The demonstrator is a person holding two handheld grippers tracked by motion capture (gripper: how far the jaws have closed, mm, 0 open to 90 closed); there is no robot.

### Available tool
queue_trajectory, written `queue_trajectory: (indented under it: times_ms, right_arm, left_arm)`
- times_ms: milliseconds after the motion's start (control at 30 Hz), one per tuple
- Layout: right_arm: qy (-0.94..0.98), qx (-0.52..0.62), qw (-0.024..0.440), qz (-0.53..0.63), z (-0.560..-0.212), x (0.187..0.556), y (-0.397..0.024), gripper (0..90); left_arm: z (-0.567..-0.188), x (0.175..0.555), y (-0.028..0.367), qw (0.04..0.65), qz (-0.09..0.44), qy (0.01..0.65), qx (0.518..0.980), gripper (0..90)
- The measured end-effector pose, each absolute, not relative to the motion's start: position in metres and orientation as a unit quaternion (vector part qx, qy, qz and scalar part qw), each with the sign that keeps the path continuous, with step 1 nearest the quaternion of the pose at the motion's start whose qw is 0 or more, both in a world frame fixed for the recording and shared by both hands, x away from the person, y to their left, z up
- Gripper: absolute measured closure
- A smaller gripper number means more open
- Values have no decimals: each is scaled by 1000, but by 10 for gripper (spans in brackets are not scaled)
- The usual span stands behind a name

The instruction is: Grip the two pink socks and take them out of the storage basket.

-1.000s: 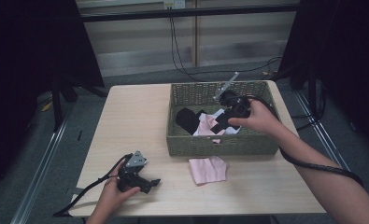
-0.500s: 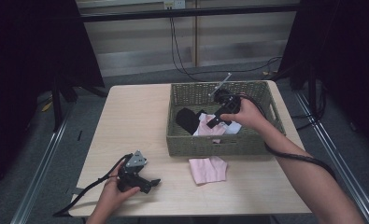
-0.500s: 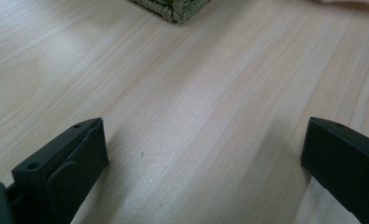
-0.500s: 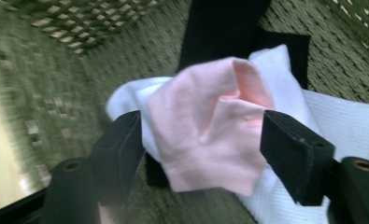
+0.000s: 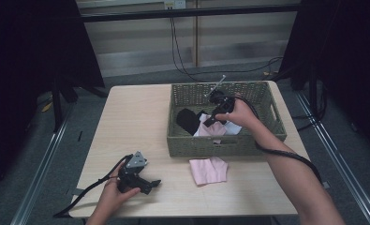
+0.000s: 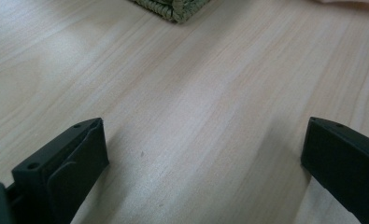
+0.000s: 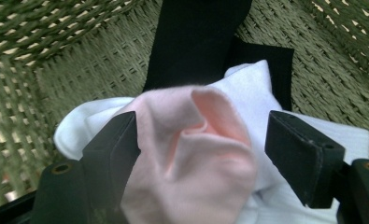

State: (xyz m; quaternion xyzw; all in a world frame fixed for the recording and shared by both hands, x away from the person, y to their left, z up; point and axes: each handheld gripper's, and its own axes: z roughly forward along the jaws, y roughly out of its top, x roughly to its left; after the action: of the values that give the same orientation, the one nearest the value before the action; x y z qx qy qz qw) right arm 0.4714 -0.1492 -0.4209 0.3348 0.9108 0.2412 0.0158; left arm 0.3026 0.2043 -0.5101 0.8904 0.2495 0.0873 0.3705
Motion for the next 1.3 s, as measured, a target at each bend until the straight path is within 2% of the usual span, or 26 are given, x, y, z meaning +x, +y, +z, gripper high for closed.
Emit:
queue_trajectory:
  times_ms: [133,167,200,300,367,400,1300]
  right_arm:
    - [911,334,7,241,-428,475,-145,280]
    - [913,332,5,237,-430,476,-144,326]
    - [918,322,5,233,-432,475,-143,437]
    - [924,309,-1,225,-434,473,-142,667]
    - [922,313,-19,228,-435,473,-142,772]
    - [918,321,-33,232,-434,472,-142,791]
    - [915,312,-26,255,-363,449,-176,805]
  left_arm:
    - [-510,303,204,371,87,248,891,0]
    - [-510,303,204,371,87,248,891,0]
    - [-510,303,205,371,87,248,891,0]
    - [-510,303,205,371,87,248,891,0]
    - [-510,303,205,371,87,248,891,0]
    - [-510,303,205,371,87,248,891,0]
    - [-510,303,204,372,86,248,890,0]
